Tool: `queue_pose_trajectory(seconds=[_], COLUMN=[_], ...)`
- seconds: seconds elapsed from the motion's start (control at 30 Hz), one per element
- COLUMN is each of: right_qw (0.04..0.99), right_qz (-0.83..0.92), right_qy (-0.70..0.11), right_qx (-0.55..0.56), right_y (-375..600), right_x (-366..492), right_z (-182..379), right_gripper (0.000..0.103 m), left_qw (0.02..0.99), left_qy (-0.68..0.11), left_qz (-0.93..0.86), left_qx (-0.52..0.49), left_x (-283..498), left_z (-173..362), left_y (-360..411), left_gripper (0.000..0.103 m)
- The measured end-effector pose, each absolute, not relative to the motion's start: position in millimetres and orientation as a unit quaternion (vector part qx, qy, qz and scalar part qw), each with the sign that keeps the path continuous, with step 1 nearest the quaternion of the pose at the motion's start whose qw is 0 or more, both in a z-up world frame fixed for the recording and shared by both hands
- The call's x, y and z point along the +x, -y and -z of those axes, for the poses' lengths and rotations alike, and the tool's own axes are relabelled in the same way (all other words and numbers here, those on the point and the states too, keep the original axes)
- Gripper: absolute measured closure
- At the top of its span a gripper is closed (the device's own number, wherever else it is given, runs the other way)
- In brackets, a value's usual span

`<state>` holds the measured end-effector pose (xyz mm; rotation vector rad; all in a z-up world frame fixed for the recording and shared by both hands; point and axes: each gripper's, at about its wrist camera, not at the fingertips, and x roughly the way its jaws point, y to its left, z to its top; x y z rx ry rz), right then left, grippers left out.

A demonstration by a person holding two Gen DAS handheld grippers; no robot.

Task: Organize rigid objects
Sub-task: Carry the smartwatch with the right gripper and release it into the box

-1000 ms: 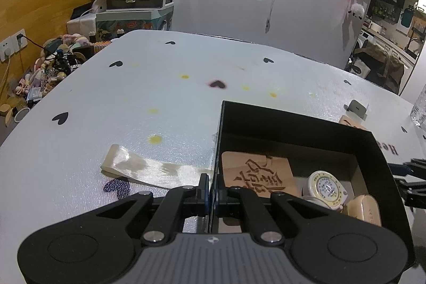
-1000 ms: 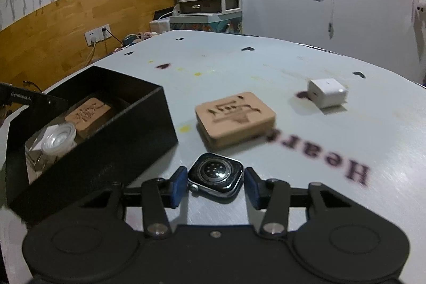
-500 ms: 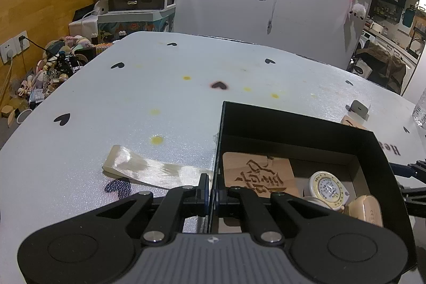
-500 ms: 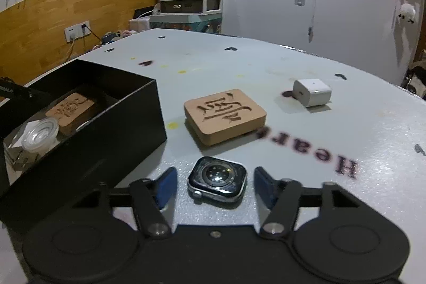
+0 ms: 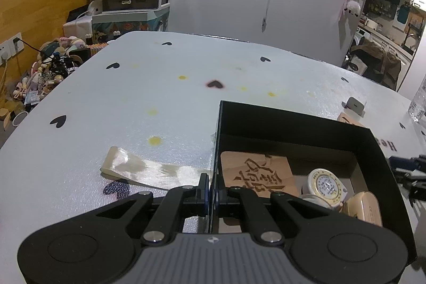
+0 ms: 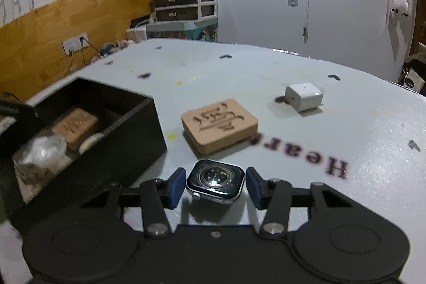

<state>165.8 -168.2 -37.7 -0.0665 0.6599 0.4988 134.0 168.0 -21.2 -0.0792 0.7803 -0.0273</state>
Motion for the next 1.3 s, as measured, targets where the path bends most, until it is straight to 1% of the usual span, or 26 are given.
queue_pose_trajectory(seconds=[0.27,0.4,0.63,0.87,1.1,1.3], right_qw=[0.906,0.88,0.82,0.775,0.731,0.713], right_qz=[-0.31,-0.371,-0.448,-0.5,-0.539,-0.542], right_qy=[-0.286,-0.291,-0.332,-0.351,-0.383,-0.417], right_qx=[-0.038,-0.062,-0.127,-0.159,-0.167,-0.156], right_y=[157,134,88,63,45,37], right_x=[151,145,140,130,137,147], right_z=[-19,-34,-25,-19,-10,-6], right_gripper=[0.053,0.053,0.053,0.053,0.053,0.051], left_qw=[0.917,0.915,0.911,0.905,0.901,0.899], left_qy=[-0.397,-0.404,-0.412,-0.425,-0.434,-0.438], left_qz=[0.015,0.015,0.013,0.002,-0.009,-0.013], left_qx=[-0.028,-0.022,-0.017,-0.013,-0.011,-0.014], left_x=[140,142,145,148,150,151], left_z=[18,18,17,15,14,14], left_y=[-166,-165,-164,-161,-158,-158], left_gripper=[0.1,0.1,0.101,0.1,0.099,0.099])
